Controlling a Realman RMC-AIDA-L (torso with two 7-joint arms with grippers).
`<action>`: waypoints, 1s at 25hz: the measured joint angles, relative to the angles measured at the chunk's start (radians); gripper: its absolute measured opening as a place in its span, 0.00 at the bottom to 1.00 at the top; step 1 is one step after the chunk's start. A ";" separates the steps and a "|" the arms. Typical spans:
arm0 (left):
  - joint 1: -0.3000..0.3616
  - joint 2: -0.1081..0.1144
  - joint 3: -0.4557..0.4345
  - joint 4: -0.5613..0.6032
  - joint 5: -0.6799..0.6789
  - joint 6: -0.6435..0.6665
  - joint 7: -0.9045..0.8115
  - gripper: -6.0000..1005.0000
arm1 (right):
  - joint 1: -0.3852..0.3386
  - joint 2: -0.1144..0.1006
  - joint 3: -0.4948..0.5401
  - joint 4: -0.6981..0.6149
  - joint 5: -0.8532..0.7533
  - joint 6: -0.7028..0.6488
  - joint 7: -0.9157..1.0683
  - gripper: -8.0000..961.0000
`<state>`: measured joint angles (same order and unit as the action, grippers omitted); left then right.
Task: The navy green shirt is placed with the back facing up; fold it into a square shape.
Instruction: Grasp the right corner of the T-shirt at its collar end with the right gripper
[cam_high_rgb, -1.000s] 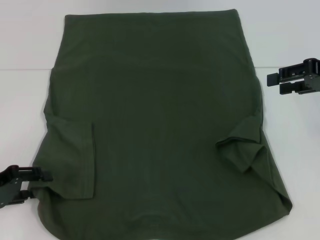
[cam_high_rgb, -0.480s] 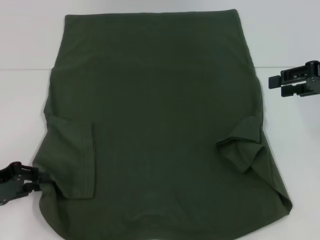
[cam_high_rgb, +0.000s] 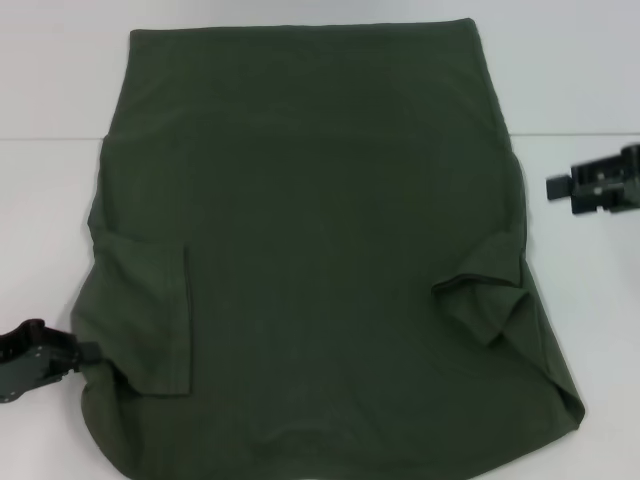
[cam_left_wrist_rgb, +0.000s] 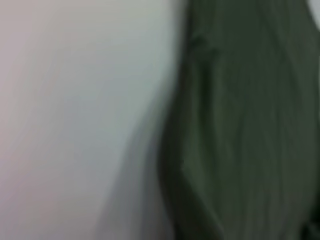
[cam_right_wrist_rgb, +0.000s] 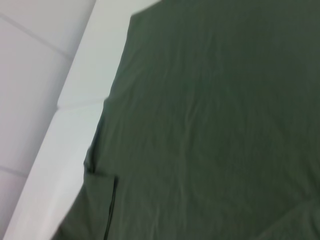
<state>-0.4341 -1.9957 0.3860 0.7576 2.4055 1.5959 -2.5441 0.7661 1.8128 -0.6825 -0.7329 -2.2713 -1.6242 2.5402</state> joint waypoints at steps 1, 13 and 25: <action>0.000 0.002 0.000 0.000 -0.014 0.016 0.018 0.08 | -0.004 -0.002 -0.001 -0.001 -0.005 -0.023 -0.014 0.56; -0.012 0.011 -0.001 -0.007 -0.059 0.033 0.054 0.08 | -0.046 -0.009 -0.002 -0.003 -0.297 -0.130 -0.065 0.55; -0.019 0.007 -0.003 -0.008 -0.060 0.021 0.049 0.08 | -0.063 0.081 -0.021 0.003 -0.314 -0.082 -0.166 0.54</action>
<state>-0.4533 -1.9891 0.3834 0.7500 2.3455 1.6164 -2.4947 0.7030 1.8941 -0.7039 -0.7294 -2.5852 -1.7059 2.3743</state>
